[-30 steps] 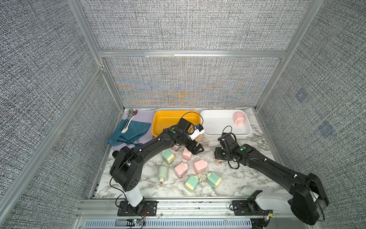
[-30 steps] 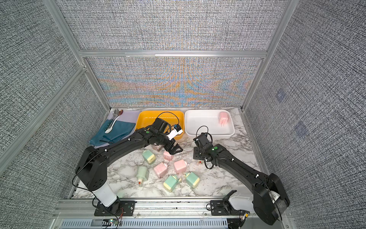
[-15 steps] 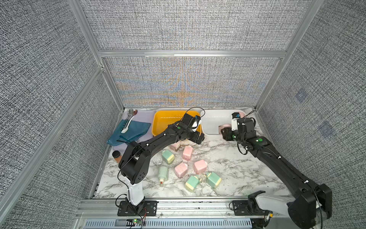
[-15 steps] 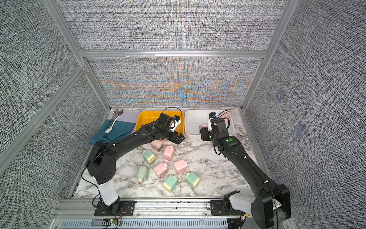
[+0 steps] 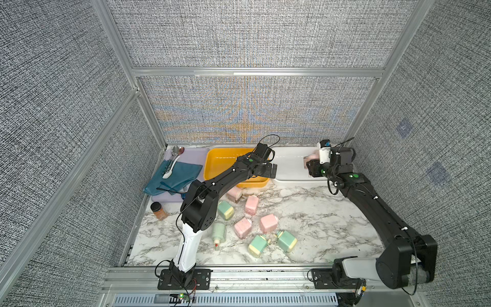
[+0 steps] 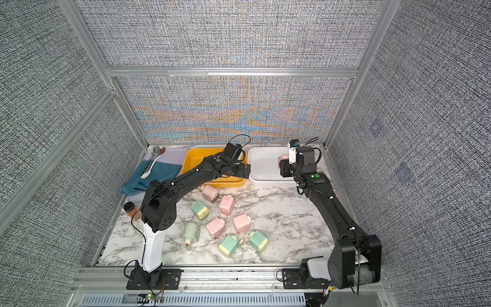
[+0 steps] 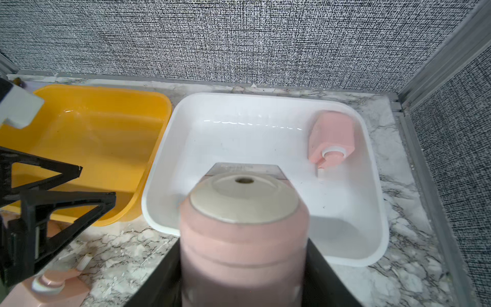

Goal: Place the pencil sharpeners by color into the storage box
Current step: Place the pencil sharpener in the storage box.

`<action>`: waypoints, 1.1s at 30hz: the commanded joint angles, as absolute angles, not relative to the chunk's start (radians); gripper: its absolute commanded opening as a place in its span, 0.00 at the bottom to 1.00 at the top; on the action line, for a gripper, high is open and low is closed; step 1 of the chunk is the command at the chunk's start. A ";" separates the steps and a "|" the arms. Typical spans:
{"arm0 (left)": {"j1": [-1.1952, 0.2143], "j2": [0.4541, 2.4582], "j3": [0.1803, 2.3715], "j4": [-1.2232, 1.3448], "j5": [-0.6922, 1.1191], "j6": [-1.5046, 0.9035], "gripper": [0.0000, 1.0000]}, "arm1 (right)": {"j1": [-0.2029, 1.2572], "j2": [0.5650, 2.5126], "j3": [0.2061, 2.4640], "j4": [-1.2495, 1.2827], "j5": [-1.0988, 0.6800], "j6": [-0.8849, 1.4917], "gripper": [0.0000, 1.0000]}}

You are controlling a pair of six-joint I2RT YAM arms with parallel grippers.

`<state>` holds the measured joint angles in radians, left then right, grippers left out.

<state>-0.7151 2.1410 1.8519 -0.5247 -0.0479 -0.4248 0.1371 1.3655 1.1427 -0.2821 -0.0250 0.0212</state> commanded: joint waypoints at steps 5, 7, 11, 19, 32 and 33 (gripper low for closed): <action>-0.707 2.249 1.982 -0.548 -0.123 -0.521 0.99 | 0.089 1.488 1.284 -0.316 0.031 0.018 0.00; -0.706 2.284 2.024 -0.546 -0.131 -0.527 0.99 | 0.087 1.521 1.306 -0.308 0.053 -0.002 0.00; -0.706 2.355 2.103 -0.546 -0.162 -0.523 0.99 | 0.087 1.624 1.396 -0.352 0.086 -0.014 0.00; -0.702 2.458 2.215 -0.526 -0.279 -0.575 0.99 | 0.096 1.879 1.642 -0.507 0.212 -0.018 0.00; -0.697 2.559 2.301 -0.531 -0.316 -0.589 0.99 | 0.103 2.214 2.040 -0.706 0.295 0.003 0.00; -0.697 2.562 2.302 -0.533 -0.322 -0.589 0.99 | 0.103 2.233 2.067 -0.721 0.288 0.010 0.00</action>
